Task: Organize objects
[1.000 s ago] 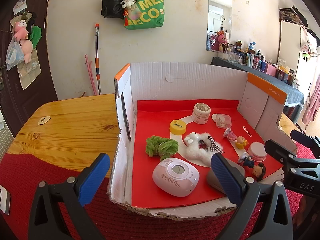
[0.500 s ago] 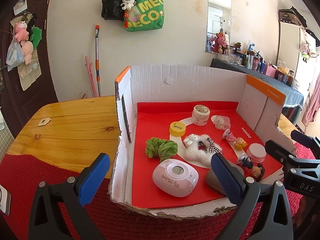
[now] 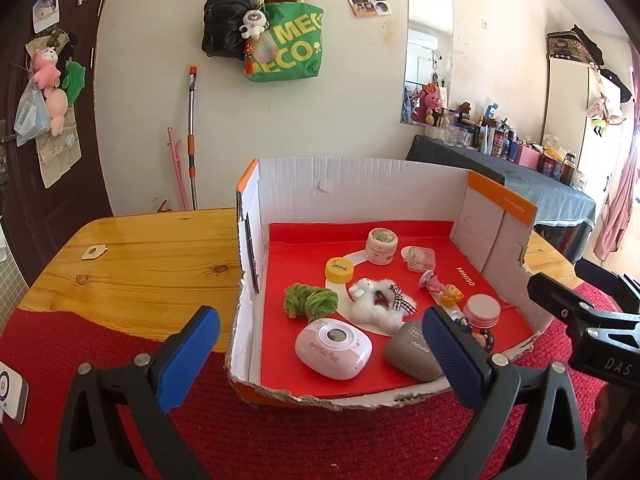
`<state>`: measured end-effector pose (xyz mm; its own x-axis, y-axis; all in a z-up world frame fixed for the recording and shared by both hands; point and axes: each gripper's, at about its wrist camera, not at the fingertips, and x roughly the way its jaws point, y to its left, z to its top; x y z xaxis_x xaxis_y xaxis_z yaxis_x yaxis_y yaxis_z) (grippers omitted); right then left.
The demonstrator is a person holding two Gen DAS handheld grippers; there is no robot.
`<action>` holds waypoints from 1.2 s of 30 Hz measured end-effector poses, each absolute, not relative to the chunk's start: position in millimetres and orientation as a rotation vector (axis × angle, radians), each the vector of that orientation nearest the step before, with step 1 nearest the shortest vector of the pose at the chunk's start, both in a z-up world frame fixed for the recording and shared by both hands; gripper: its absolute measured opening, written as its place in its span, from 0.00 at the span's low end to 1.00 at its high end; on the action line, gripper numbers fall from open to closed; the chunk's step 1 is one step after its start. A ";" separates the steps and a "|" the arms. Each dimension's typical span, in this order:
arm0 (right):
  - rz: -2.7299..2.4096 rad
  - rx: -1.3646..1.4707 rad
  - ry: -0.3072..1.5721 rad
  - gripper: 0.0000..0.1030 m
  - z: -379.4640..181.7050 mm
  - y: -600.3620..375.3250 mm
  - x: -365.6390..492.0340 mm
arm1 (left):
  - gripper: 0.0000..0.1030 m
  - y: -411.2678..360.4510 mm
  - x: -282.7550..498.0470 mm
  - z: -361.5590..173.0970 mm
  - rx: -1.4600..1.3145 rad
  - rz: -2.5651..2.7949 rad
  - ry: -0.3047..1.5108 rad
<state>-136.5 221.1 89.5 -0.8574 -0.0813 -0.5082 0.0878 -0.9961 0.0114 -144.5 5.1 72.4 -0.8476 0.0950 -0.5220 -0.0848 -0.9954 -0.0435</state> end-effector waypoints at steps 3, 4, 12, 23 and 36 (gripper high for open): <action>-2.950 0.807 -0.004 1.00 97.8 226.2 -125.1 | 1.00 3.0 -133.1 77.7 -0.834 2.940 -0.030; -2.952 0.813 -0.003 1.00 99.4 226.9 -121.3 | 1.00 2.1 -129.5 78.4 -0.838 2.938 -0.030; -2.891 0.954 -0.002 1.00 88.5 226.9 -93.2 | 1.00 4.3 -105.7 63.8 -0.970 2.901 -0.005; -2.809 1.274 0.023 1.00 33.2 221.3 -93.4 | 1.00 6.4 -103.2 21.8 -1.224 2.822 -0.033; -2.826 1.367 0.048 1.00 22.5 223.0 -97.9 | 1.00 10.9 -111.2 6.5 -1.356 2.811 0.007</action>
<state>-97.9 223.0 22.5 -0.6207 0.0113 -0.7840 0.0152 -0.9995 -0.0265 -111.2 10.9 6.5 -0.6225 0.0165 -0.7824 -0.0202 -0.9998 -0.0050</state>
